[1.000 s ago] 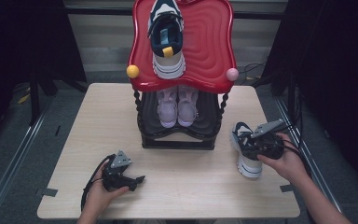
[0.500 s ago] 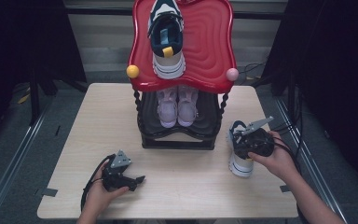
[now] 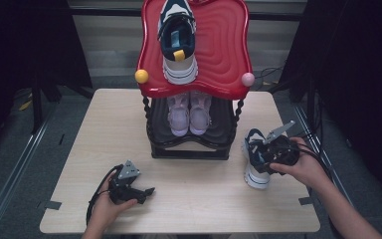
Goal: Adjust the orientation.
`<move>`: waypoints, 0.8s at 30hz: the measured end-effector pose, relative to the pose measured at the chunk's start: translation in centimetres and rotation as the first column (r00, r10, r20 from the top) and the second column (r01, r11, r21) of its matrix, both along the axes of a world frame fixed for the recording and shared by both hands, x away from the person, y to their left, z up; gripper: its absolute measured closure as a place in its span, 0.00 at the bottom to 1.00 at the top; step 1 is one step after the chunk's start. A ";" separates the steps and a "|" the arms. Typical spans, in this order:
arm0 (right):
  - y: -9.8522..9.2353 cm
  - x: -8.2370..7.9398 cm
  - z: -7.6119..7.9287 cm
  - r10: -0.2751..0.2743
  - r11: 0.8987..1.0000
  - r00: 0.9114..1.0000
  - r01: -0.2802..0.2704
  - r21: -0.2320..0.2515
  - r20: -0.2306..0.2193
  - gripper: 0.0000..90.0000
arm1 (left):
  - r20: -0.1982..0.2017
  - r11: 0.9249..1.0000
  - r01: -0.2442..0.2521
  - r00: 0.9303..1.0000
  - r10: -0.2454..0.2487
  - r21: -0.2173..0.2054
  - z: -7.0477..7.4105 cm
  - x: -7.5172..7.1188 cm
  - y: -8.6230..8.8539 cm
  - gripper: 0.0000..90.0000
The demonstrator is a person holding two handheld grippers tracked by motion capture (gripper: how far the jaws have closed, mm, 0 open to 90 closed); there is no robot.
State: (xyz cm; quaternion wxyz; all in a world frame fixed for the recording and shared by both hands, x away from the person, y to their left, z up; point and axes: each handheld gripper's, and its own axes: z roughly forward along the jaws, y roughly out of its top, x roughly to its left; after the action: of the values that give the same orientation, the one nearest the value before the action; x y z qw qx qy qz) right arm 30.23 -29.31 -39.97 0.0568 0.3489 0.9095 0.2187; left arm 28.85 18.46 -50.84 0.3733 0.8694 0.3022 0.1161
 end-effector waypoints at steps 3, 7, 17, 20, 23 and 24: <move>-0.2 0.0 0.0 0.022 1.000 1.000 -0.022 -0.007 -0.020 0.47 | -0.001 1.000 -0.001 1.000 0.001 0.000 0.0 0.0 0.0 0.12; -0.2 -0.1 0.1 0.052 0.998 0.998 -0.054 -0.040 -0.040 0.47 | -0.001 1.000 0.000 1.000 0.000 0.001 0.0 0.0 0.0 0.12; 1.1 0.3 -0.2 0.158 0.971 0.984 -0.171 -0.170 -0.084 0.51 | 0.000 1.000 0.000 1.000 0.000 0.000 0.0 0.0 0.0 0.12; 1.4 0.5 -0.3 0.180 0.962 0.979 -0.195 -0.192 -0.093 0.53 | 0.000 1.000 0.000 1.000 0.000 0.000 0.0 0.0 0.0 0.12; 1.6 0.5 -0.6 0.194 0.956 0.977 -0.210 -0.207 -0.093 0.57 | 0.000 1.000 0.000 1.000 0.000 0.000 0.0 0.0 0.0 0.12; 1.7 0.4 -0.6 0.186 0.955 0.978 -0.202 -0.218 -0.092 0.62 | 0.000 1.000 0.000 1.000 0.000 0.000 0.0 0.0 0.0 0.12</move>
State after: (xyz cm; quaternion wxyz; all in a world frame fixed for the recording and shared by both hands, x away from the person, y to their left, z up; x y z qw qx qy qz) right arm 30.63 -27.58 -40.54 0.0425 0.2566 0.9598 0.1057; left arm 28.85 18.45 -50.85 0.3735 0.8693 0.3021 0.1162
